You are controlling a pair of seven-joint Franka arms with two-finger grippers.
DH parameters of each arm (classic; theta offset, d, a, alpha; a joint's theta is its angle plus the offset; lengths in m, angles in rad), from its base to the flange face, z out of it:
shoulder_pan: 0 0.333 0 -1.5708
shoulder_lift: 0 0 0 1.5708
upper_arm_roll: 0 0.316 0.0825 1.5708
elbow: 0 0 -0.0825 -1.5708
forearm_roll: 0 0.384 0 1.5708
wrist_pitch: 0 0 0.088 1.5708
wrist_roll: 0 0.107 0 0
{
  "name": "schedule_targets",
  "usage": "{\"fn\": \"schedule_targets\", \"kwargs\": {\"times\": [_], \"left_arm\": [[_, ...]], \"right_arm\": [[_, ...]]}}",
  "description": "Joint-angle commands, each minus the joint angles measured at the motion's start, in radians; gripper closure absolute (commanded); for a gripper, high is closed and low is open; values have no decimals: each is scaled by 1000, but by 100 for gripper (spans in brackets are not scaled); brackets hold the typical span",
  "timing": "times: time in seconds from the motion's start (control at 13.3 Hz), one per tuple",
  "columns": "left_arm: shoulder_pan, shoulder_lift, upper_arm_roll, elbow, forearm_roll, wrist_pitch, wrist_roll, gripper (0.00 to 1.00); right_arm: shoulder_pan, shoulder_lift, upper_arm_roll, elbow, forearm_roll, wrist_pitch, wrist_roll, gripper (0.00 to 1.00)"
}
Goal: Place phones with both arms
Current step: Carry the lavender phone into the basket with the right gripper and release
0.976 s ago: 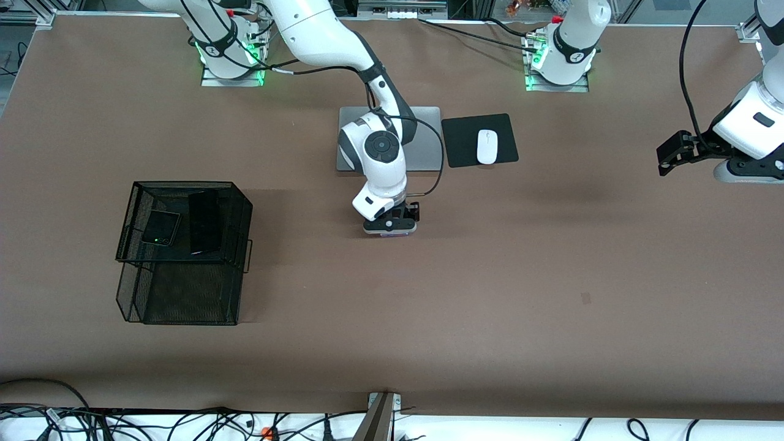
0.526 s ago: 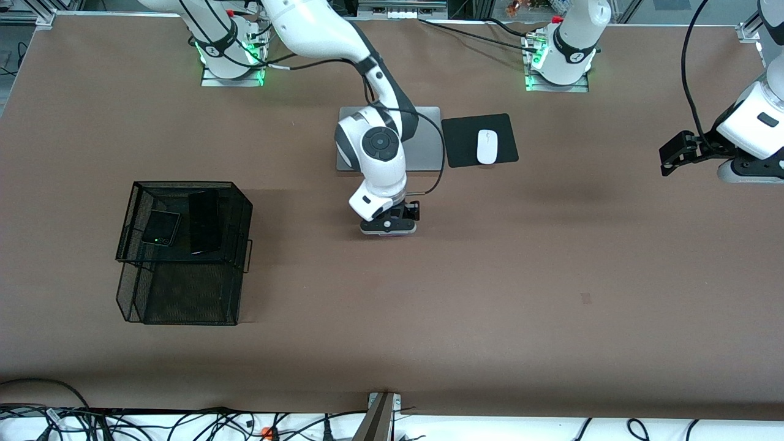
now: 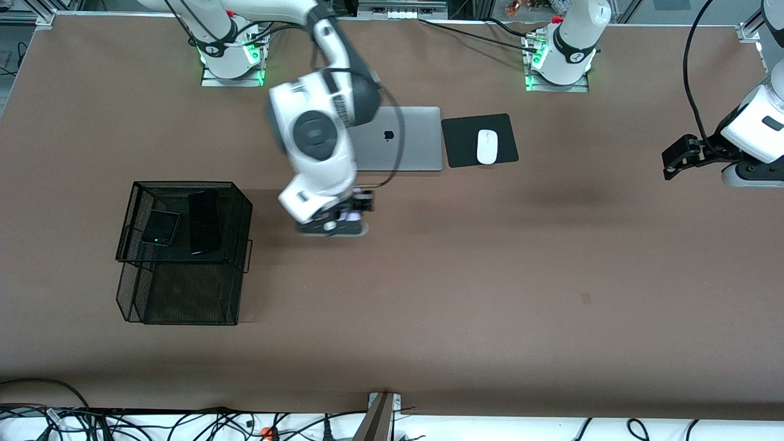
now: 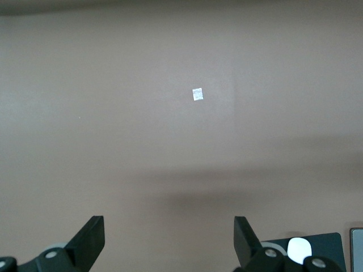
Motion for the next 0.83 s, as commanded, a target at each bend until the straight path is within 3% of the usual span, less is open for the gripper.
{"fn": "schedule_targets", "kwargs": {"times": [0.0,0.45,0.75], "left_arm": [[0,24,2,45,-19,-12,23,0],[-12,24,-1,45,-19,-13,12,0],[-13,24,-17,47,-16,-13,7,0]], "right_arm": [[-121,-24,12,4,-10,-41,-133,100],[-428,-2,9,19,-9,-27,-492,100],[-523,86,17,12,2,118,-646,100]]}}
